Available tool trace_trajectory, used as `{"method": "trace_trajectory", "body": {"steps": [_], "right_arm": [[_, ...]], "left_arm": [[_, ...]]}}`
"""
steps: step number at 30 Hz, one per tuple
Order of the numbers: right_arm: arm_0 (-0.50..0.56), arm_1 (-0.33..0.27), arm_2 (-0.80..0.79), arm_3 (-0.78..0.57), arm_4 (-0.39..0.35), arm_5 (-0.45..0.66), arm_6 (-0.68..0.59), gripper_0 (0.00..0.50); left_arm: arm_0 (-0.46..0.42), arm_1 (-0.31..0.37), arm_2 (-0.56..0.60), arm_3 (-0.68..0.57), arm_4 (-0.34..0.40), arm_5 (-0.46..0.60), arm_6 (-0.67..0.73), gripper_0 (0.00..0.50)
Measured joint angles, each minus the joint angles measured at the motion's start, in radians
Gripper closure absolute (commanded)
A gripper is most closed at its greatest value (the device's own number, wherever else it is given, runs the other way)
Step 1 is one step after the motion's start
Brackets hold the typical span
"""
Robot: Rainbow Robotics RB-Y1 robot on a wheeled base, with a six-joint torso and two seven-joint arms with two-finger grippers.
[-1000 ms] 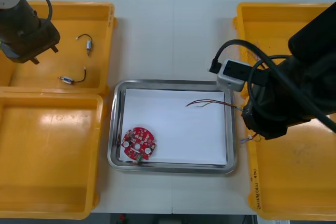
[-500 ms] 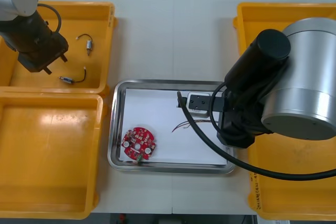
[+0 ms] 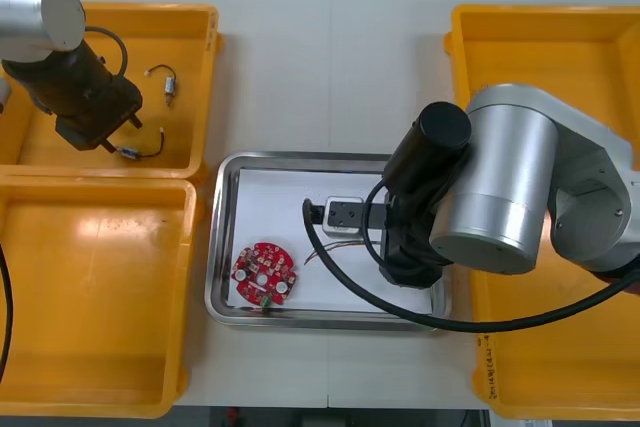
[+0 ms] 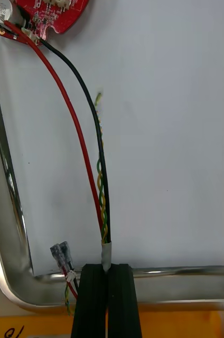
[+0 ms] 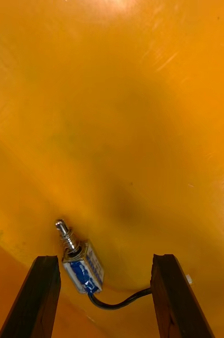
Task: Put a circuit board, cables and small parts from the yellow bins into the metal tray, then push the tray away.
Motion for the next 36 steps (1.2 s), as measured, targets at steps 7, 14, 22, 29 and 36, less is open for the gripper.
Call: {"method": "trace_trajectory", "body": {"steps": [7,14,22,29,36], "right_arm": [[0.0,0.013,0.052,0.09,0.008,-0.047,0.0,0.5],[0.0,0.032,0.103,0.137,0.059,-0.096,0.0,0.5],[0.0,0.04,0.132,0.181,0.099,-0.127,0.0,0.5],[0.003,0.04,0.158,0.182,0.13,-0.128,0.0,0.5],[0.003,0.04,0.159,0.182,0.151,-0.128,-0.002,0.0]], "left_arm": [[-0.005,-0.002,-0.058,0.05,0.015,-0.059,0.0,0.0],[-0.02,-0.002,-0.071,0.066,0.028,-0.07,0.0,0.0],[-0.027,-0.002,-0.097,0.068,0.039,-0.086,0.0,0.5],[-0.034,-0.002,-0.1,0.068,0.046,-0.091,0.0,0.5],[-0.034,-0.002,-0.099,0.057,0.047,-0.091,0.0,0.5]]}}
